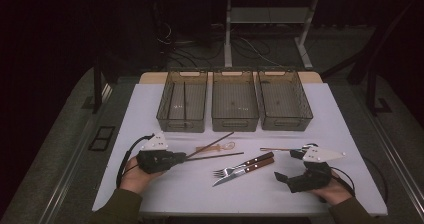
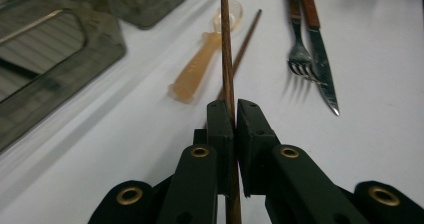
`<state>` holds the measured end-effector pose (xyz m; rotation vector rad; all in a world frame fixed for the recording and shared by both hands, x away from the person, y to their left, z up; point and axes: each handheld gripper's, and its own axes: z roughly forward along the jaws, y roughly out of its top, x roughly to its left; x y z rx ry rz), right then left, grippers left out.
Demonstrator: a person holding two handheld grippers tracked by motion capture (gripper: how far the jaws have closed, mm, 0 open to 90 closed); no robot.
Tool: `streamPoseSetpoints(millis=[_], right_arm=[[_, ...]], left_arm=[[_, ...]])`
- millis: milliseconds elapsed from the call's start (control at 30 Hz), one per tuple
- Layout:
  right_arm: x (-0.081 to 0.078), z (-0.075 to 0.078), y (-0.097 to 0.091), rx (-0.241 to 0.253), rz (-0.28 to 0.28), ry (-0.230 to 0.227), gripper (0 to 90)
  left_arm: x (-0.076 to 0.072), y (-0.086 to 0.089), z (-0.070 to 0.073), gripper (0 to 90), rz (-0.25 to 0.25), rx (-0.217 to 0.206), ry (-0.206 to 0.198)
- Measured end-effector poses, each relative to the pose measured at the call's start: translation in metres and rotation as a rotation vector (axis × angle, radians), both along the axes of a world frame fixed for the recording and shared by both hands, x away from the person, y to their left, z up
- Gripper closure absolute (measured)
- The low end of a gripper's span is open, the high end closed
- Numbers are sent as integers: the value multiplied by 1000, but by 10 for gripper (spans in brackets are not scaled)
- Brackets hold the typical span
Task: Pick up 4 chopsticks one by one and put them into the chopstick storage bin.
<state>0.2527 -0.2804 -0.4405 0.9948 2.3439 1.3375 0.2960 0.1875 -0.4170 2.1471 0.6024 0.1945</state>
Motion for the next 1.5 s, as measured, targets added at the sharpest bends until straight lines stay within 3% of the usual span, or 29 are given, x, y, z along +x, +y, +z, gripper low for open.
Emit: streamPoseSetpoints(millis=[300, 467, 800, 1167, 1500], right_arm=[[0, 0, 0, -1, -1, -1, 41], [0, 0, 0, -1, 0, 0, 41], [1, 0, 0, 1, -2, 1, 41], [1, -1, 0, 0, -6, 1, 41], [1, 0, -2, 7, -7, 2, 41]], left_arm=[[2, 7, 4, 847, 74, -24, -7], [4, 9, 6, 847, 83, -41, -7], [15, 7, 19, 847, 95, -33, -22], [28, 4, 29, 847, 121, -70, -23], [37, 4, 38, 847, 136, -57, -46]])
